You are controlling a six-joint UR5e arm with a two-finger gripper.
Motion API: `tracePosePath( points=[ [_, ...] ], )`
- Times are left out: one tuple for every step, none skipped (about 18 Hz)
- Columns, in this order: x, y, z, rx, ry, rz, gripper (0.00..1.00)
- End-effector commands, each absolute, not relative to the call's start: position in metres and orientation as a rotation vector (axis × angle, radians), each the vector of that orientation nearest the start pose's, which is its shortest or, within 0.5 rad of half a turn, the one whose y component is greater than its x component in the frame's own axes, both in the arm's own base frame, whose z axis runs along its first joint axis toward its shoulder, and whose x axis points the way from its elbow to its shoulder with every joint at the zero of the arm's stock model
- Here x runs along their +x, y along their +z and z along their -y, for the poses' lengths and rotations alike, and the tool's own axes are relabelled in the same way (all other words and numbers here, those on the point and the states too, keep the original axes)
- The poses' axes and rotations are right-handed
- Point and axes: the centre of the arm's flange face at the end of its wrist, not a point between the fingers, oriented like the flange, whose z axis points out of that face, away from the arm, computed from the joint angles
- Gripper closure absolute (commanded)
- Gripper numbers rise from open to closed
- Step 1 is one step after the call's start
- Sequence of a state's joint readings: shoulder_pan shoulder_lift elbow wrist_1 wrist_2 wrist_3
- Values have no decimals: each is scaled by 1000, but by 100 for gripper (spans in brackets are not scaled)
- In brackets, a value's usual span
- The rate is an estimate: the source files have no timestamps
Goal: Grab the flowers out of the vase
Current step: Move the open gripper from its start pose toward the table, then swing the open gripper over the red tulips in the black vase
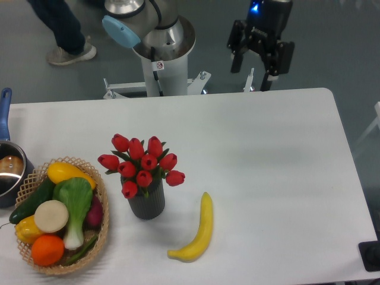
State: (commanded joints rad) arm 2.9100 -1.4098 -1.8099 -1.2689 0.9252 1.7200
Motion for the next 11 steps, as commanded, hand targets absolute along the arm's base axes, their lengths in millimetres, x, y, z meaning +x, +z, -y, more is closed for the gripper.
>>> tracePosePath(
  points=[
    [-381,493,-290,-2411,242,-515,0],
    [-381,490,-291,-2412,233,-447,0],
    [-381,487,-292,-2405,220,-409,0],
    [-380,485,-293,-2396,205,-378,0],
    [-375,473,-294,-2383,169,-353,0],
    [-369,465,-294,-2372,148,-349,0],
    [-362,451,-293,-2361,115,-346,0],
    [-351,439,-294,-2348,79,-342,0],
    [-341,429,-297,-2337,48,-341,0],
    [-332,423,-299,-2326,15,-328,0],
    [-323,413,-300,-2325,-25,-312,0]
  ],
)
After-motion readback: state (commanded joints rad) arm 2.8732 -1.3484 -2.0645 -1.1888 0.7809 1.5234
